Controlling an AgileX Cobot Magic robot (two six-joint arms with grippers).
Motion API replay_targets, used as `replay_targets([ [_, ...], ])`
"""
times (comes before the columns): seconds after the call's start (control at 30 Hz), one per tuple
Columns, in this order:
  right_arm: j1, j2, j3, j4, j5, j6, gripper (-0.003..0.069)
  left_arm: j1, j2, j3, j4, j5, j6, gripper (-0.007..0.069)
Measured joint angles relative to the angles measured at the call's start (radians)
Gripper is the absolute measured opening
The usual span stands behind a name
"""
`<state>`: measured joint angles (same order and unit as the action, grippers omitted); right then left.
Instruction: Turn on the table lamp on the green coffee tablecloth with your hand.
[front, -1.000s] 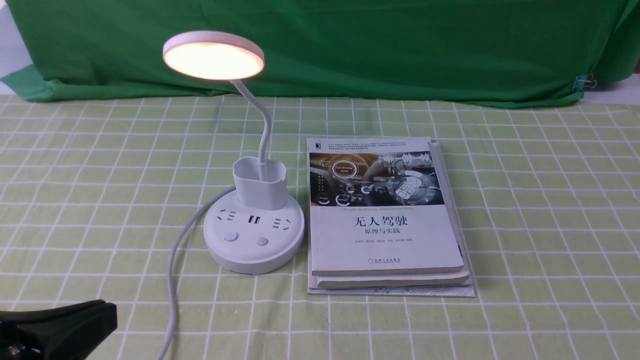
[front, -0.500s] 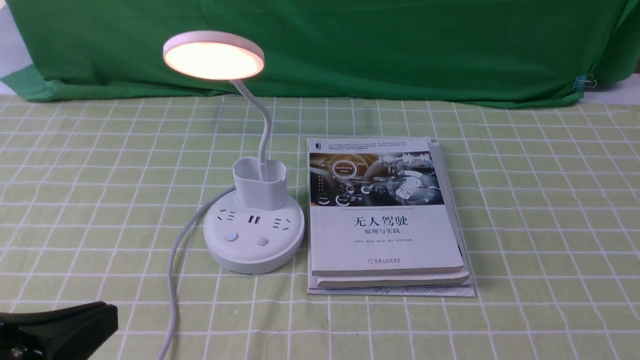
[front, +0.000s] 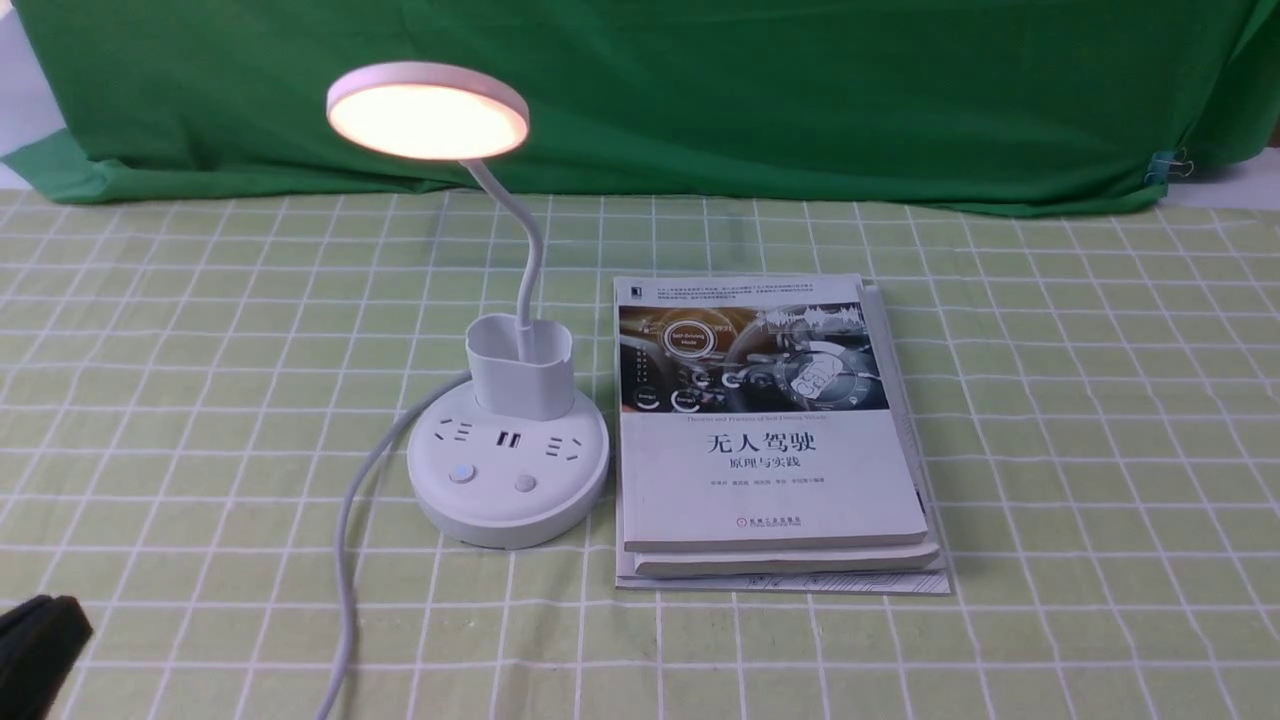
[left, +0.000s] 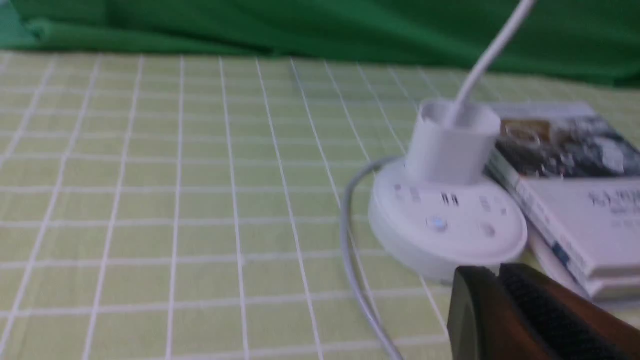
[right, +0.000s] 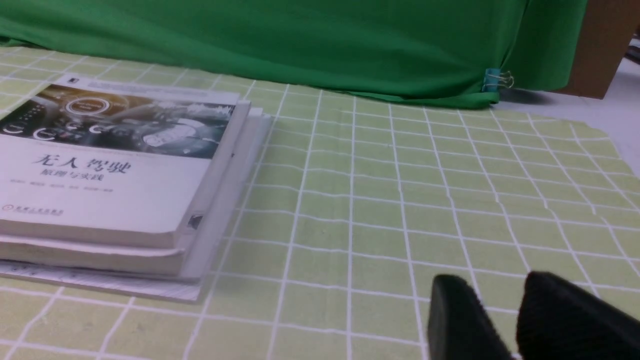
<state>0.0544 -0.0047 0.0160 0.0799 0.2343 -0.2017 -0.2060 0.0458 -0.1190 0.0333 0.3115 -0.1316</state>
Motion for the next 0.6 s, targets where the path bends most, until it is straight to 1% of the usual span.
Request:
replay_targets([
  [0.13, 0.0, 0.0, 0.0, 0.0, -0.001, 0.0, 0.0242, 0.019, -0.044, 0.101, 0.0, -0.109, 0.0, 0.0023],
  [0.27, 0.0, 0.0, 0.0, 0.0, 0.0, 0.0, 0.0242, 0.014, -0.048, 0.126, -0.004, -0.083, 0.002, 0.0023],
  [0.6, 0.0, 0.0, 0.0, 0.0, 0.0, 0.0, 0.0242, 0.014, -0.048, 0.126, -0.044, -0.085, 0.002, 0.0023],
])
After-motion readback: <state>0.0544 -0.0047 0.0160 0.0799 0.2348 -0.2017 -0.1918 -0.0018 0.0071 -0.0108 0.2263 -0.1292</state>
